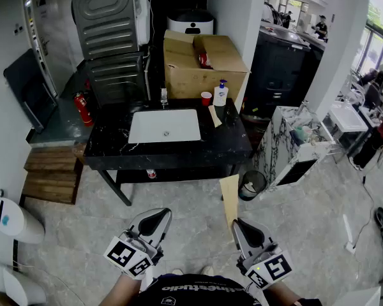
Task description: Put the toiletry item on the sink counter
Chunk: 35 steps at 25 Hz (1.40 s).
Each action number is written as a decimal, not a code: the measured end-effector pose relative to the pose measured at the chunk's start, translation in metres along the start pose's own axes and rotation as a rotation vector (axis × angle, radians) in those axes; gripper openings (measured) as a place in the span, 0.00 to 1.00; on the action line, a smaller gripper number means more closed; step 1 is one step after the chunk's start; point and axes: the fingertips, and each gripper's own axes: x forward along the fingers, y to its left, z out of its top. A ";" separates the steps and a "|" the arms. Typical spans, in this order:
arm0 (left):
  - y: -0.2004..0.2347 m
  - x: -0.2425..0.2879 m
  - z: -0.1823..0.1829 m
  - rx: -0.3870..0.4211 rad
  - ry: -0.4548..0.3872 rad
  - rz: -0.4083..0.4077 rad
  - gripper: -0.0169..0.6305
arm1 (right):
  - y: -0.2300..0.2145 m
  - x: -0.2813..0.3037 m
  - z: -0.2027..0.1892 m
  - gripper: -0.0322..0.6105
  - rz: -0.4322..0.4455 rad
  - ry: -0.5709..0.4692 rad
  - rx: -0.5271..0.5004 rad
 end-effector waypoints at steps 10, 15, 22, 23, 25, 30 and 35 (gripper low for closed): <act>-0.001 -0.004 0.000 -0.005 0.000 0.010 0.05 | 0.001 -0.004 0.002 0.12 0.001 -0.006 -0.001; -0.002 -0.005 0.000 -0.006 0.000 0.009 0.05 | -0.001 -0.006 0.005 0.12 -0.007 -0.021 0.025; -0.002 -0.005 -0.002 -0.018 -0.005 0.017 0.05 | -0.008 -0.009 0.005 0.11 -0.011 -0.031 0.065; -0.002 -0.005 -0.003 -0.021 -0.005 0.019 0.05 | -0.009 -0.009 0.005 0.11 -0.010 -0.030 0.061; -0.003 -0.003 -0.005 -0.019 -0.003 0.022 0.05 | -0.012 -0.009 0.004 0.11 -0.008 -0.029 0.058; -0.006 0.004 -0.005 -0.016 -0.001 0.031 0.05 | -0.019 -0.012 0.007 0.11 0.001 -0.032 0.059; -0.013 0.011 -0.009 -0.018 0.013 0.042 0.05 | -0.028 -0.016 0.007 0.11 0.014 -0.025 0.048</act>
